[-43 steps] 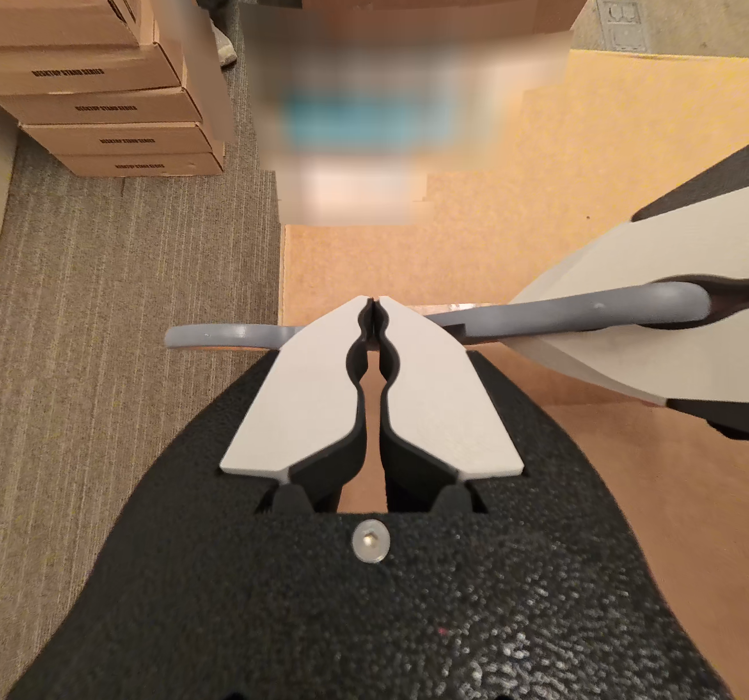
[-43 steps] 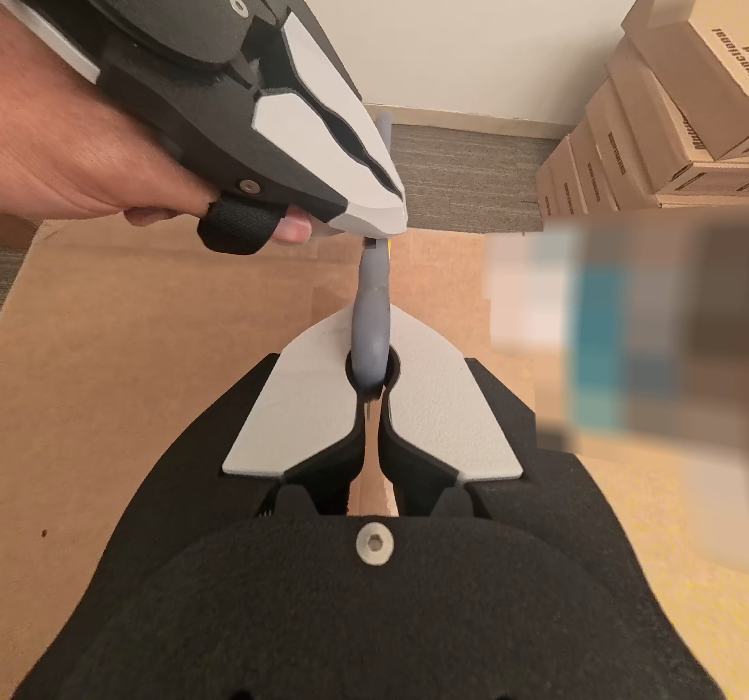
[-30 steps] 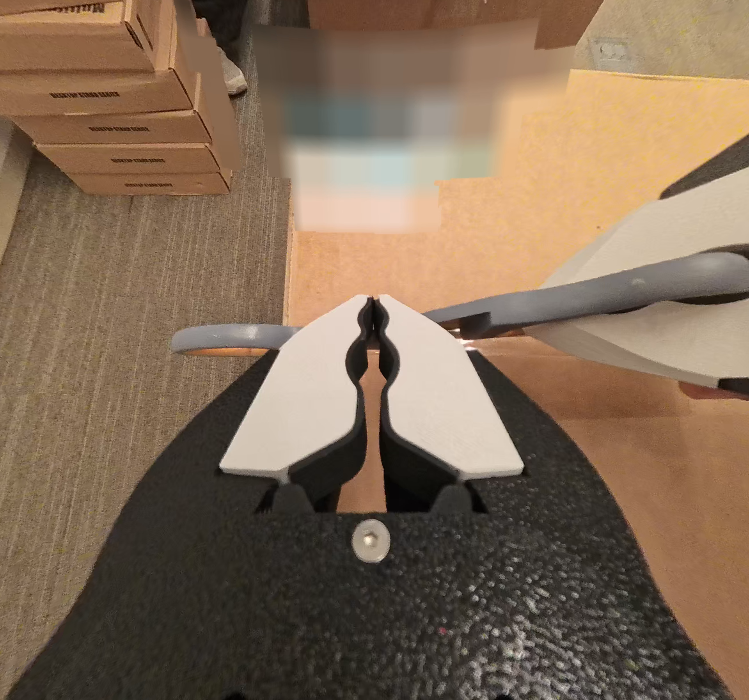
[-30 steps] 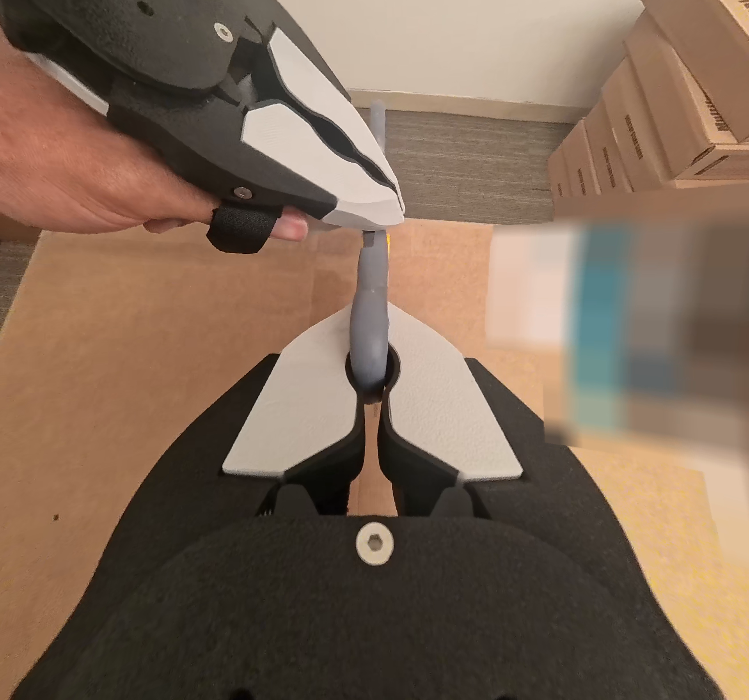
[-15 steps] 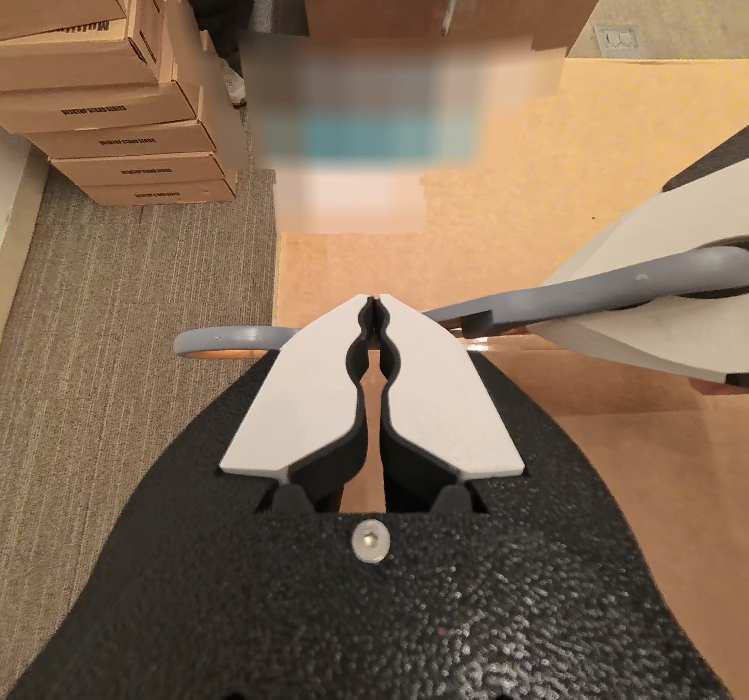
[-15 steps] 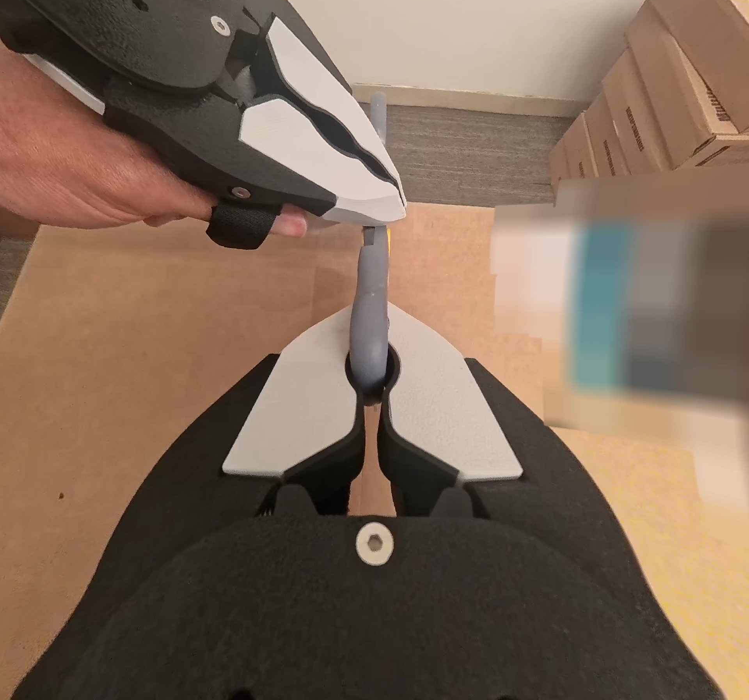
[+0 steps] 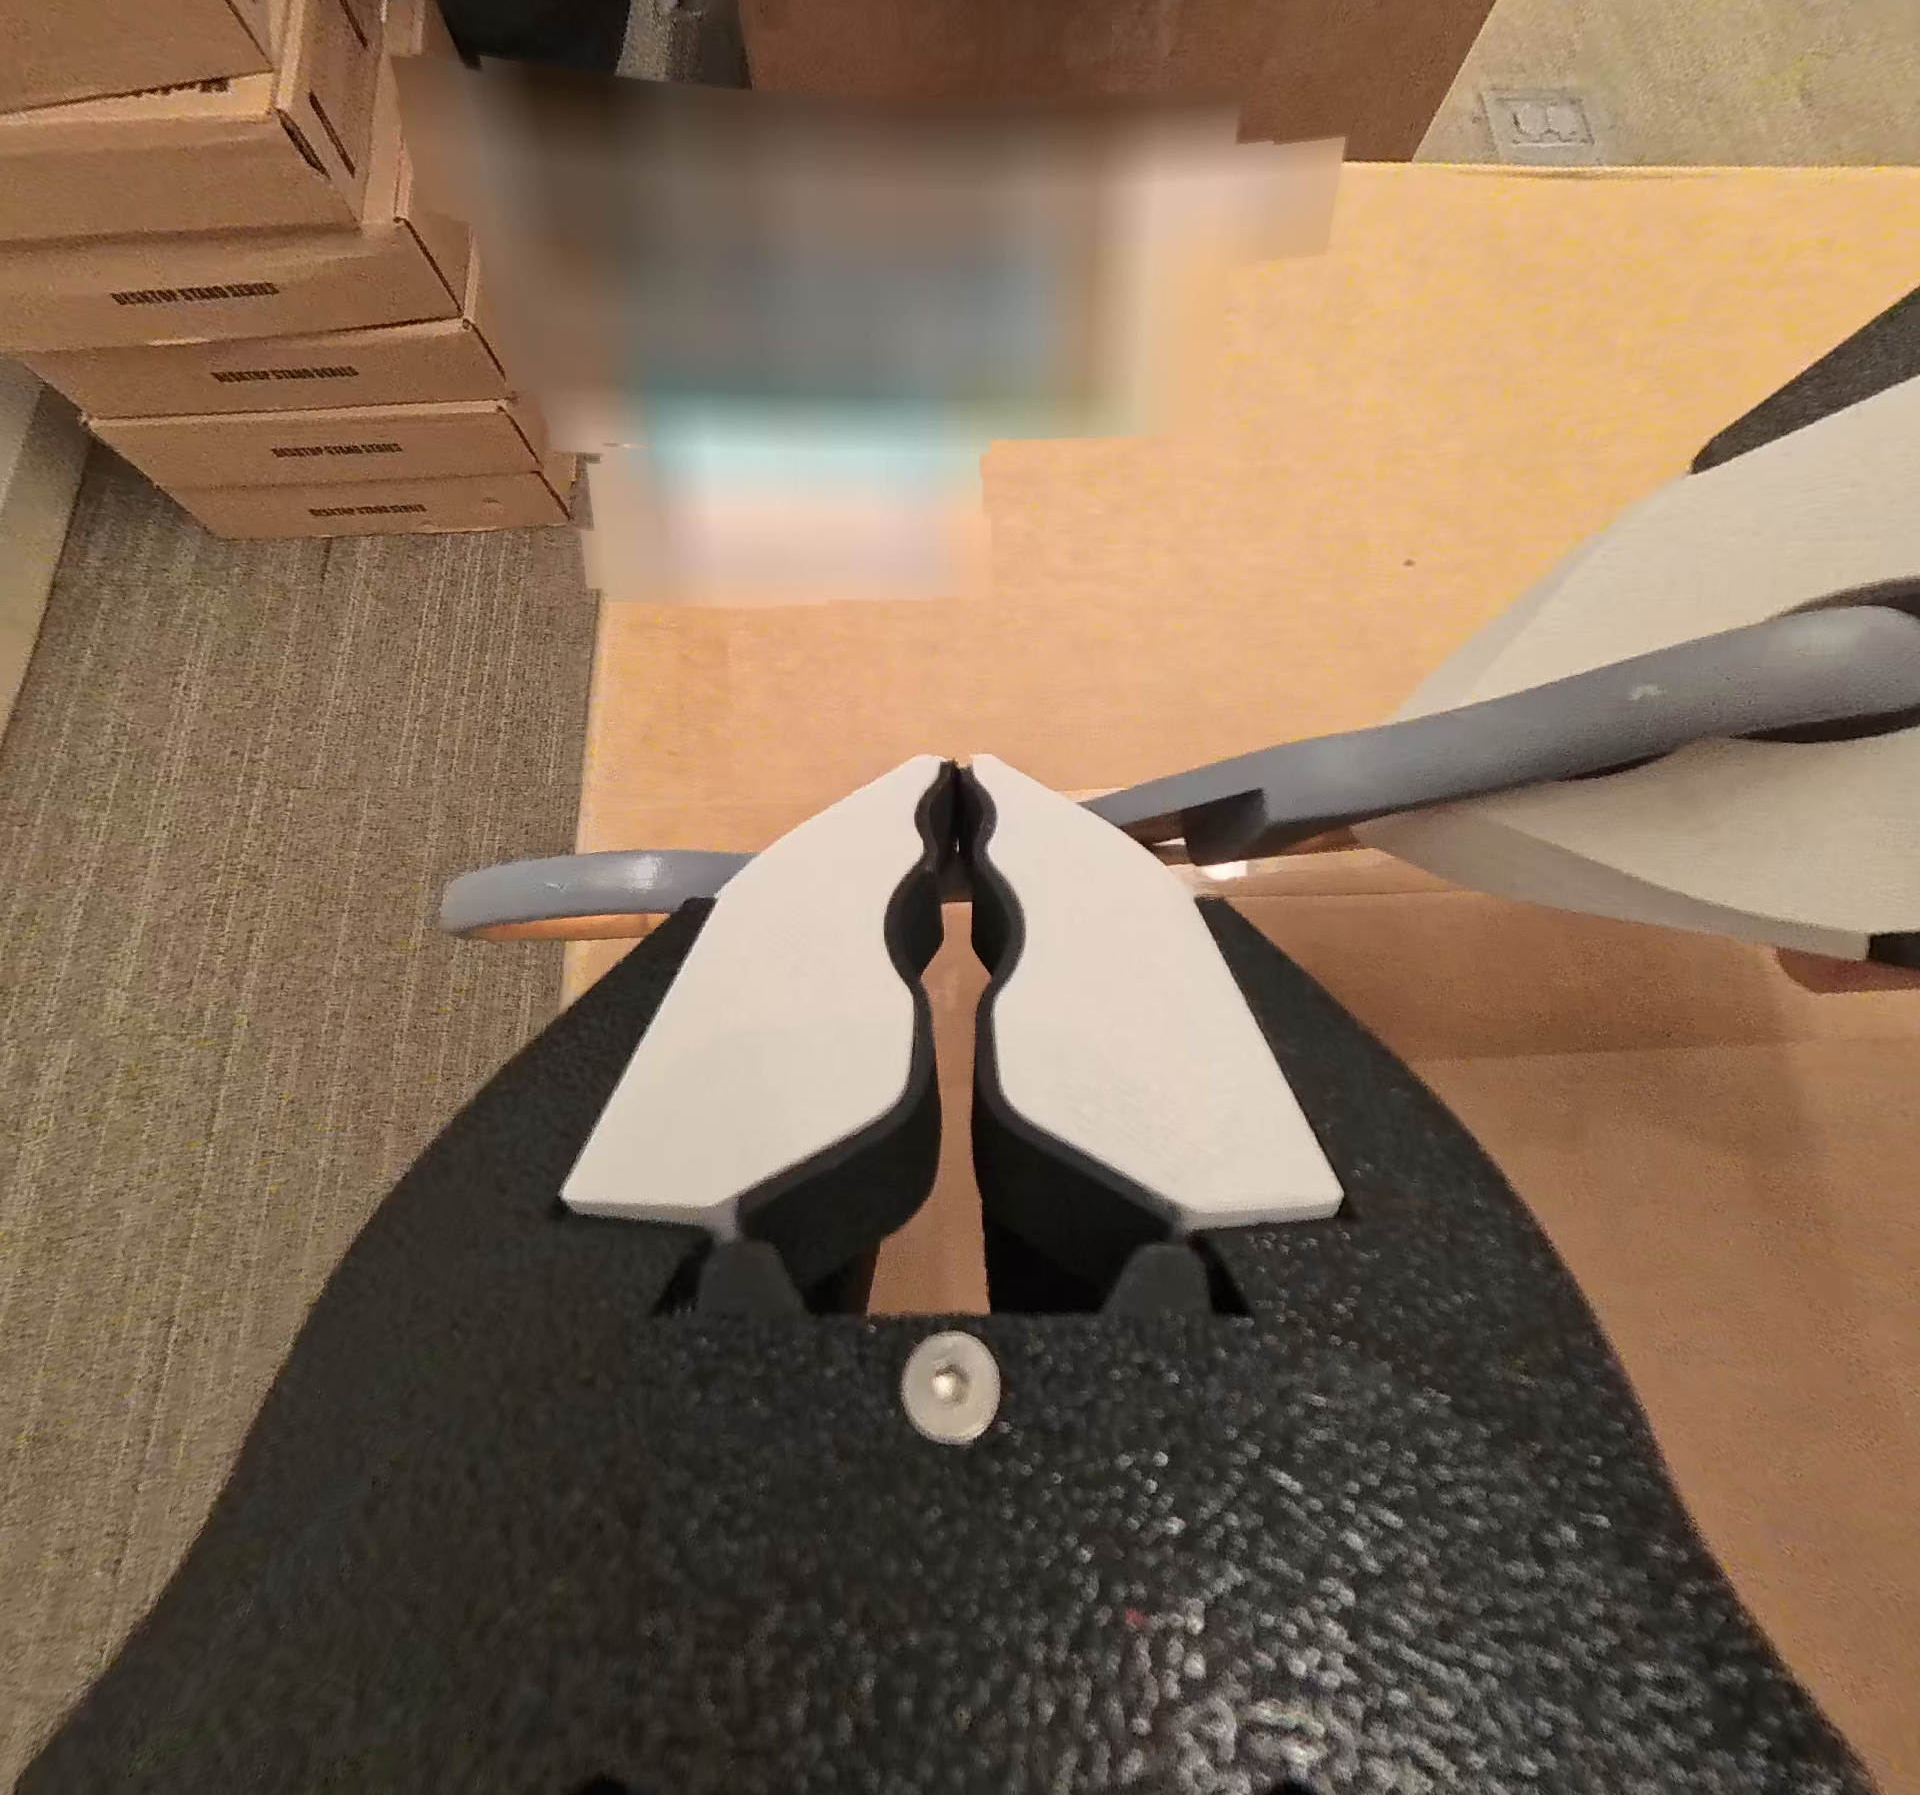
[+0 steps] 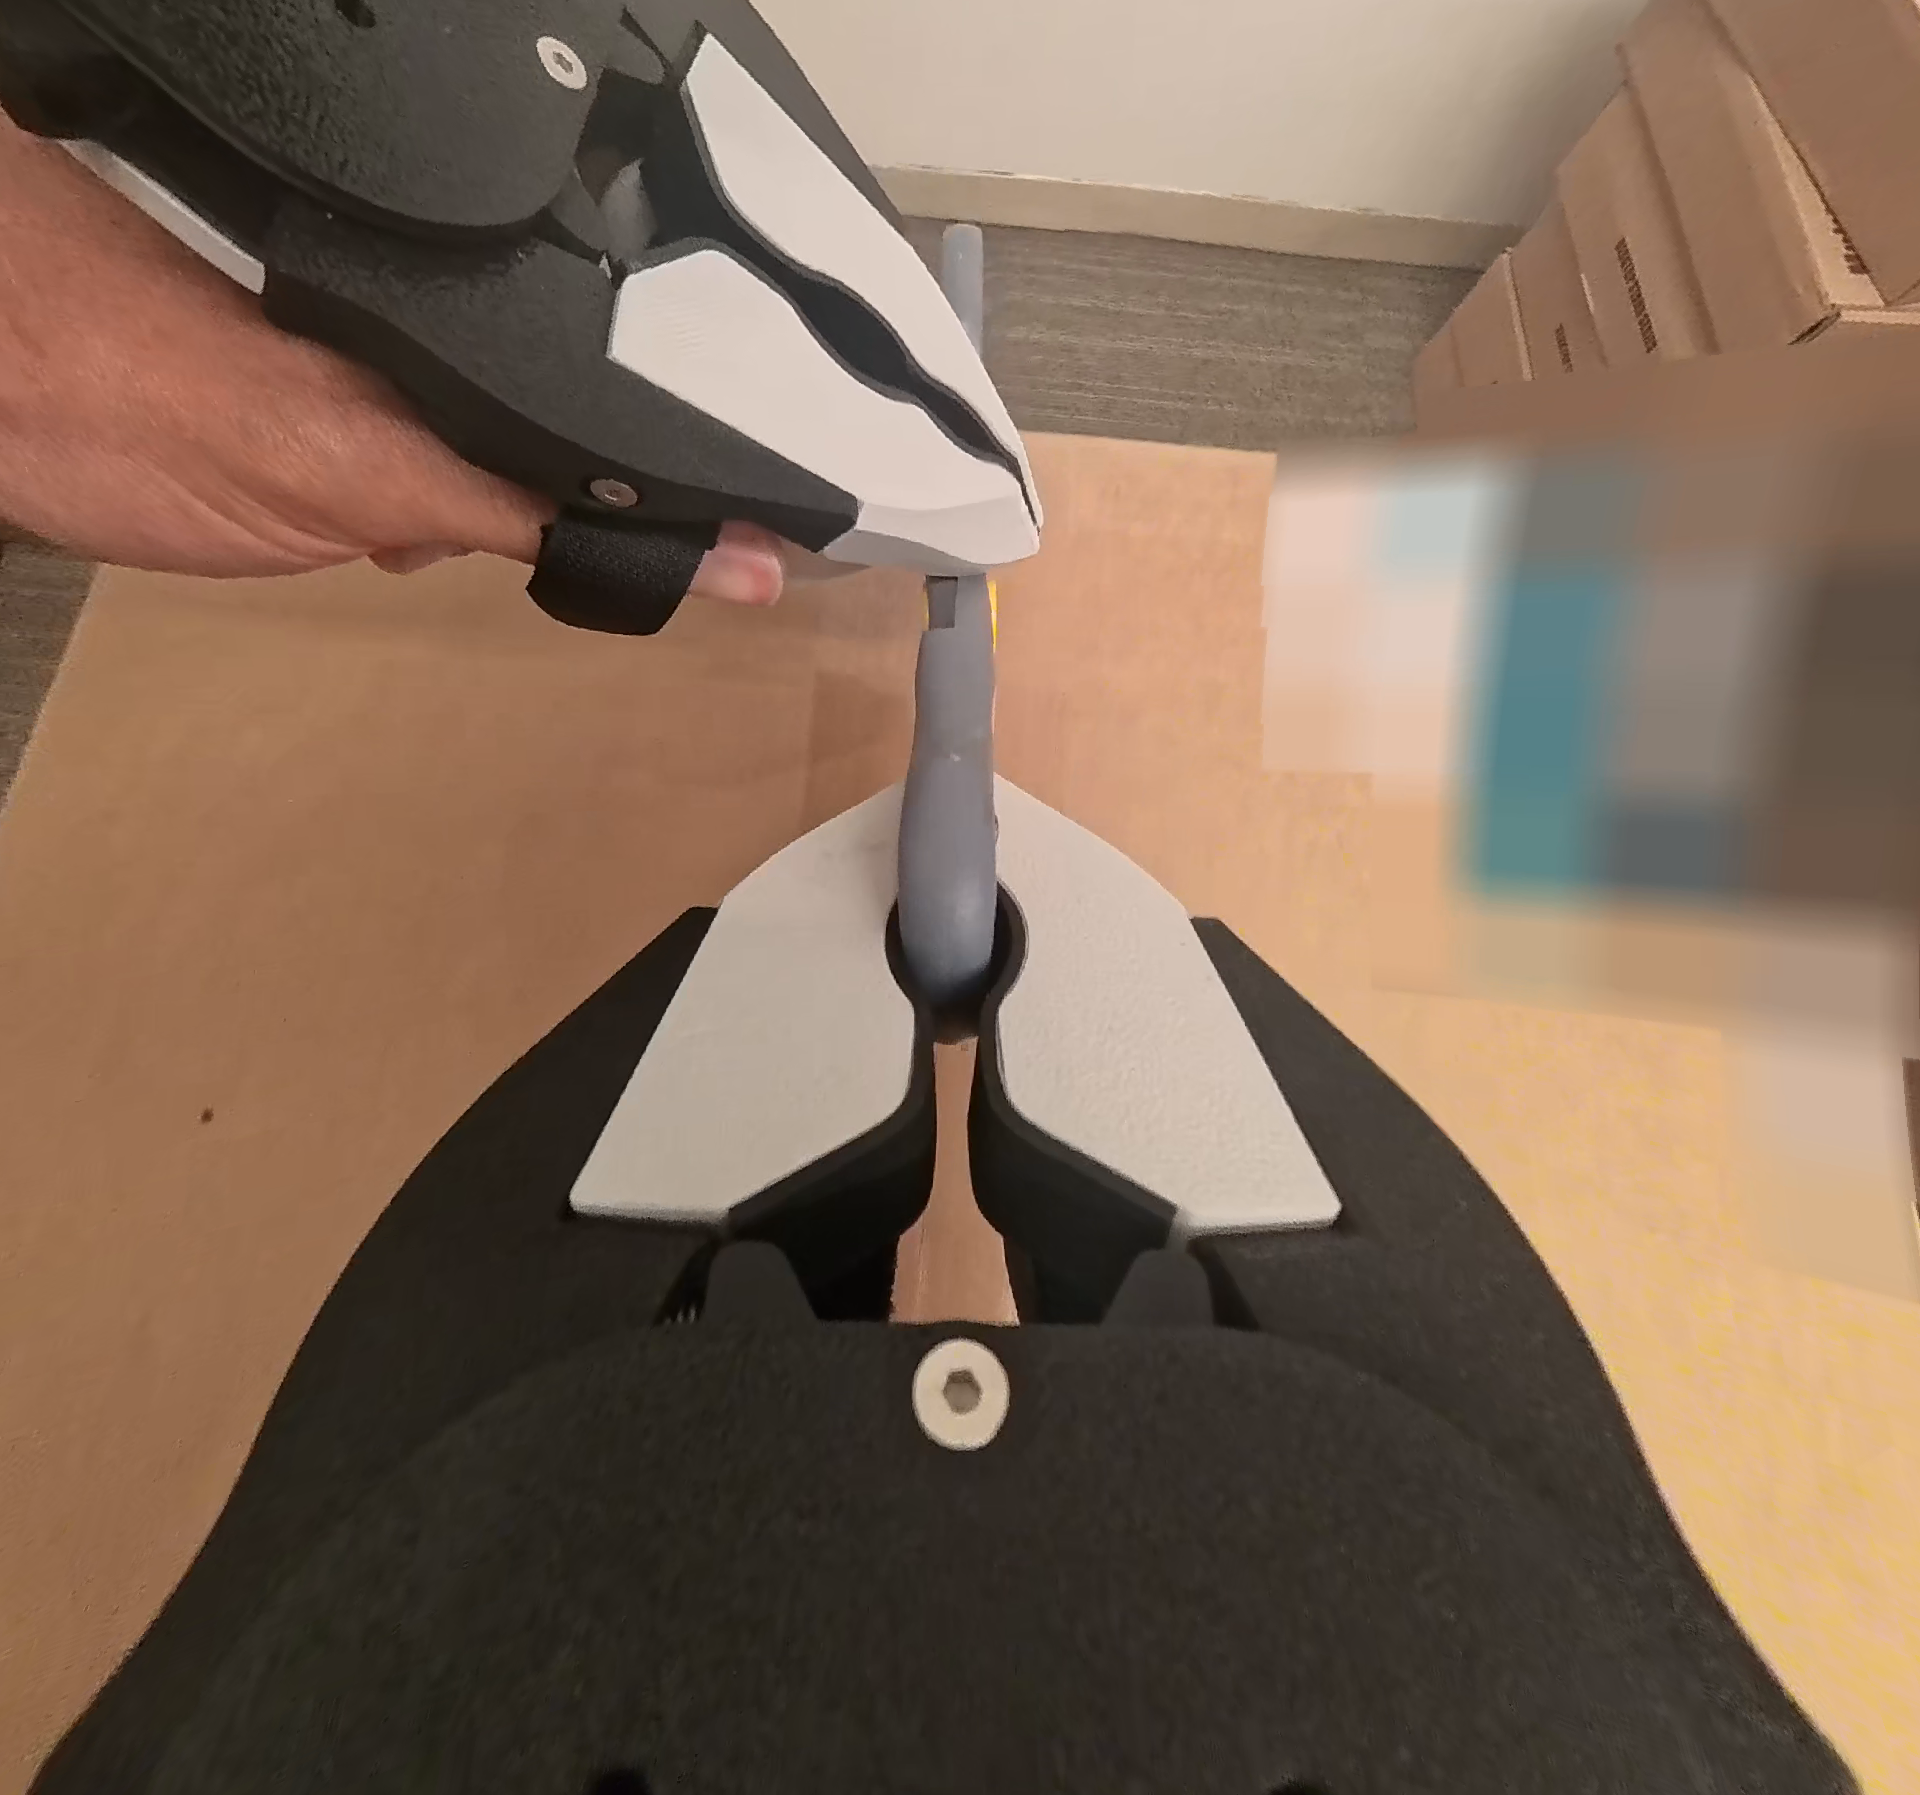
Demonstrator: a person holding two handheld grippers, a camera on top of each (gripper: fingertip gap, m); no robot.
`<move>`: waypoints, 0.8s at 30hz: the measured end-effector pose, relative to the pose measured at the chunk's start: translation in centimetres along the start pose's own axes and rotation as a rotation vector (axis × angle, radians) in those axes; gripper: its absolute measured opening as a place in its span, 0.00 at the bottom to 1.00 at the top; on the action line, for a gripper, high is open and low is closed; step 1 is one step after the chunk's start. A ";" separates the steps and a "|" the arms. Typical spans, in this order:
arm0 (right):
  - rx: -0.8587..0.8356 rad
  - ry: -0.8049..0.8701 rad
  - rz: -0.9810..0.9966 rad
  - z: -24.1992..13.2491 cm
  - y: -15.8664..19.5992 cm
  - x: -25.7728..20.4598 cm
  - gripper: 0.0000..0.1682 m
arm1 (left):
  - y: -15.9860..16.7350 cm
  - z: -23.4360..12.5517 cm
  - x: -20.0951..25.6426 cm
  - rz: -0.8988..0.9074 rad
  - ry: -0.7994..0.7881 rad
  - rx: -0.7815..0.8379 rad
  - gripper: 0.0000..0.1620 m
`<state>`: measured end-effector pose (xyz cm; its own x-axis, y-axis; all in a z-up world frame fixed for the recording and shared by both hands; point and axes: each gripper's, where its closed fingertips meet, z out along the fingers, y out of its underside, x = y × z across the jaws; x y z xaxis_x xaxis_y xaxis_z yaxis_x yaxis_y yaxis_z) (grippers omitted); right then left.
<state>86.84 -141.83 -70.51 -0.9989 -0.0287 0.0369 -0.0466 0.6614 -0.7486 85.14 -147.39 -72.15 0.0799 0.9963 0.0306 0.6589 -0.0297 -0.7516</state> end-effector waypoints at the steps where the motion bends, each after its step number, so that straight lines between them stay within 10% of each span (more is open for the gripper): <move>1: 0.000 0.000 0.001 -0.2 0.1 0.0 0.00 | 0.0 0.0 0.2 0.002 0.000 -0.001 0.00; 24: -0.027 -0.007 -0.023 -4.4 3.9 -1.0 0.00 | 0.4 -0.3 5.9 -0.025 -0.025 0.015 0.00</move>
<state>87.65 -135.89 -70.54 -0.9976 -0.0490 0.0495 -0.0696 0.6803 -0.7297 86.12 -141.59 -72.12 0.0450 0.9984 0.0332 0.6494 -0.0040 -0.7605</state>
